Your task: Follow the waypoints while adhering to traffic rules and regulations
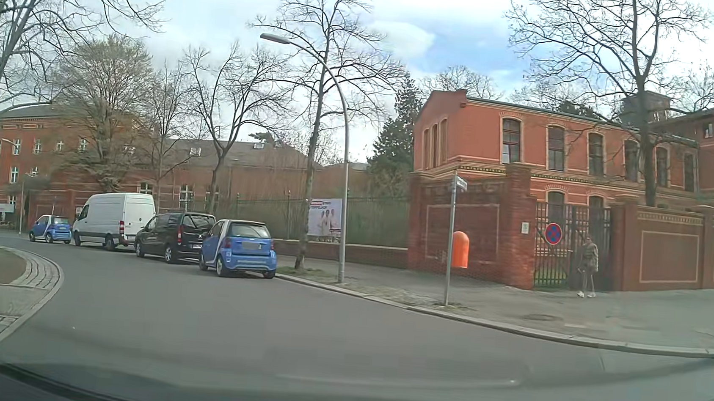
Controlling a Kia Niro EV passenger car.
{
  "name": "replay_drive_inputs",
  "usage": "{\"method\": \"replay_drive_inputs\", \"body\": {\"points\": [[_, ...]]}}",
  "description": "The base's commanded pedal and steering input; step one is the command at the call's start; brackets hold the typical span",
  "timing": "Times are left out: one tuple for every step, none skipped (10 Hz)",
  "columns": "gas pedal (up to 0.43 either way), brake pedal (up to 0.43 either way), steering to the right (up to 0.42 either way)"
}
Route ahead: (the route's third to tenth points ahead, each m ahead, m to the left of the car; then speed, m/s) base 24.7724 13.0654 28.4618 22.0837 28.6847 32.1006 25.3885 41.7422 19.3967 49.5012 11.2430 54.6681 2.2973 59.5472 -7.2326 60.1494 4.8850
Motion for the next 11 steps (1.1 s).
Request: {"method": "replay_drive_inputs", "body": {"points": [[0.059,0.000,-0.185],[0.047,0.000,-0.192],[0.000,0.000,-0.202],[0.000,0.000,-0.208],[0.000,0.000,-0.209],[0.000,0.000,-0.211],[0.000,0.000,-0.219],[0.000,0.000,-0.226],[0.000,0.000,-0.227],[0.000,0.000,-0.225],[0.000,0.000,-0.226]]}}
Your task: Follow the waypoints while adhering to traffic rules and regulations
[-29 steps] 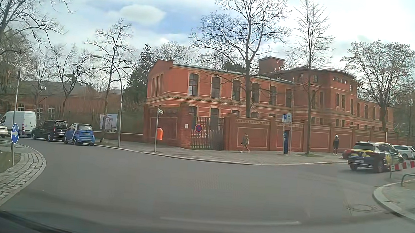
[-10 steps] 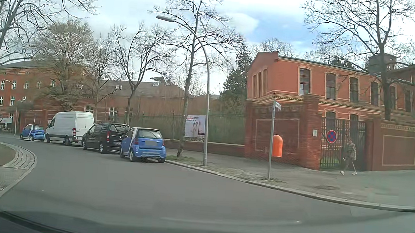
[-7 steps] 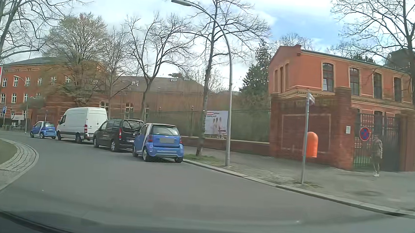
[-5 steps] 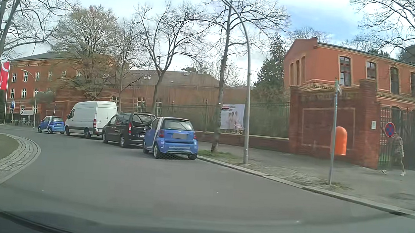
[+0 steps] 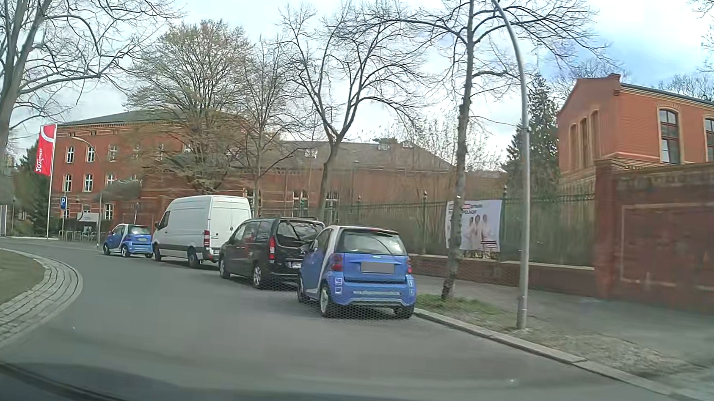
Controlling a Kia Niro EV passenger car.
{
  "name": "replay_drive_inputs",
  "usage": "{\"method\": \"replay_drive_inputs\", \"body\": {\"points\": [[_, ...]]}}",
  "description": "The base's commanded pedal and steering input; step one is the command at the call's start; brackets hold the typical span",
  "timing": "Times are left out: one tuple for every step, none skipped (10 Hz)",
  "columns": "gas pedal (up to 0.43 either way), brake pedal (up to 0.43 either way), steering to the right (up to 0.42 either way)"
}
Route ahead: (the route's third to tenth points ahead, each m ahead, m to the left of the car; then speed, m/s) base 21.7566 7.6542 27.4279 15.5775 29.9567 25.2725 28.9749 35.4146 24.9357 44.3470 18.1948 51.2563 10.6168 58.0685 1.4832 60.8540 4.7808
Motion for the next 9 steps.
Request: {"method": "replay_drive_inputs", "body": {"points": [[0.000,0.000,-0.238],[0.000,0.000,-0.247],[0.039,0.000,-0.252],[0.039,0.000,-0.249],[0.039,0.000,-0.238],[0.039,0.000,-0.223],[0.039,0.000,-0.213],[0.039,0.000,-0.202],[0.039,0.000,-0.188]]}}
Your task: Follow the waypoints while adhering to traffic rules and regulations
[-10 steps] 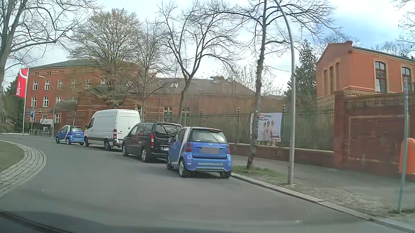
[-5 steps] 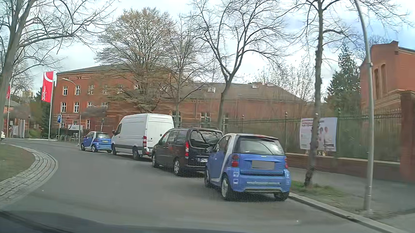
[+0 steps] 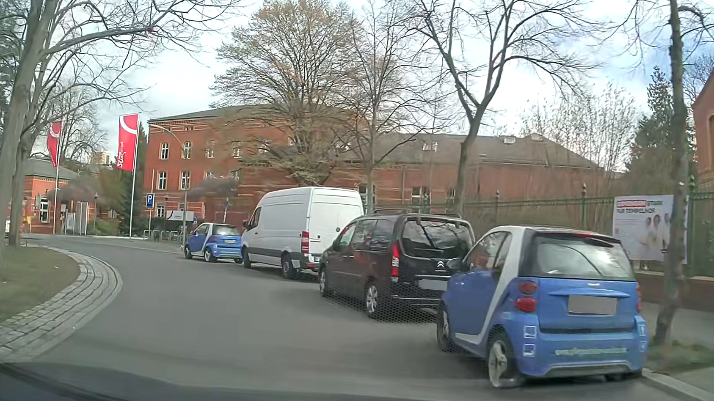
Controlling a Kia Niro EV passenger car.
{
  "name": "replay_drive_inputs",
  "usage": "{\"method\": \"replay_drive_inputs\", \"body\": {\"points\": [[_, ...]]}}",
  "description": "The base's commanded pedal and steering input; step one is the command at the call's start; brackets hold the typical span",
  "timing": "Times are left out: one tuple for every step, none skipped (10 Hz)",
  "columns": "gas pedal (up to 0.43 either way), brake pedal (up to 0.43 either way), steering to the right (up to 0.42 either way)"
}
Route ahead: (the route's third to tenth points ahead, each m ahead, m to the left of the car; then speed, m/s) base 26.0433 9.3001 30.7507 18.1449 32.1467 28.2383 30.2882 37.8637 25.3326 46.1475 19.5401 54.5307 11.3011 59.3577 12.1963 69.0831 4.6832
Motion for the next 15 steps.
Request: {"method": "replay_drive_inputs", "body": {"points": [[0.039,0.000,-0.175],[0.039,0.000,-0.167],[0.039,0.000,-0.149],[0.039,0.000,-0.137],[0.039,0.000,-0.133],[0.039,0.000,-0.136],[0.039,0.000,-0.151],[0.047,0.000,-0.161],[0.047,0.000,-0.161],[0.059,0.000,-0.161],[0.059,0.000,-0.161],[0.059,0.000,-0.164],[0.067,0.000,-0.170],[0.079,0.000,-0.175],[0.079,0.000,-0.174]]}}
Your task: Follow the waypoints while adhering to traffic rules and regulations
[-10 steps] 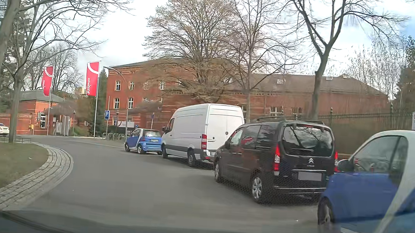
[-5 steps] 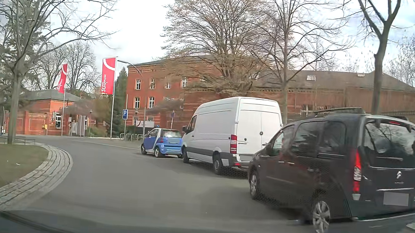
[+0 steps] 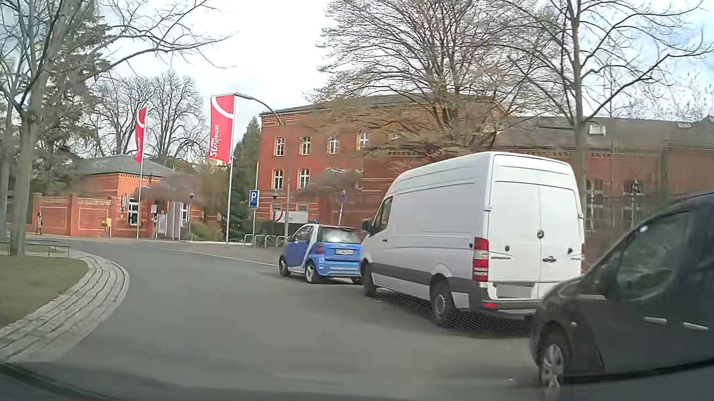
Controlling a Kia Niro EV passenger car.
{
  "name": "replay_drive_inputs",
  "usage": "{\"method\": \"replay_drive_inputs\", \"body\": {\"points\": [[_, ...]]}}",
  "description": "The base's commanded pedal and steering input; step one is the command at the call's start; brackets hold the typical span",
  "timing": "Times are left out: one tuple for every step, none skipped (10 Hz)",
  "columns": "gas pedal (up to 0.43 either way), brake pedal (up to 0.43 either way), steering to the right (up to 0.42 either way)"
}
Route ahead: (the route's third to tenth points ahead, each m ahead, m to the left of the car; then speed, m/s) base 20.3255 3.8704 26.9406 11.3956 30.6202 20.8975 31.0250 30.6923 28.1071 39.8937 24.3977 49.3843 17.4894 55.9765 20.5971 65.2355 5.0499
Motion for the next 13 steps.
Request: {"method": "replay_drive_inputs", "body": {"points": [[0.079,0.000,-0.172],[0.079,0.000,-0.168],[0.079,0.000,-0.163],[0.079,0.000,-0.160],[0.079,0.000,-0.156],[0.079,0.000,-0.152],[0.067,0.000,-0.148],[0.067,0.000,-0.146],[0.059,0.000,-0.146],[0.059,0.000,-0.144],[0.059,0.000,-0.144],[0.059,0.000,-0.143],[0.059,0.000,-0.143]]}}
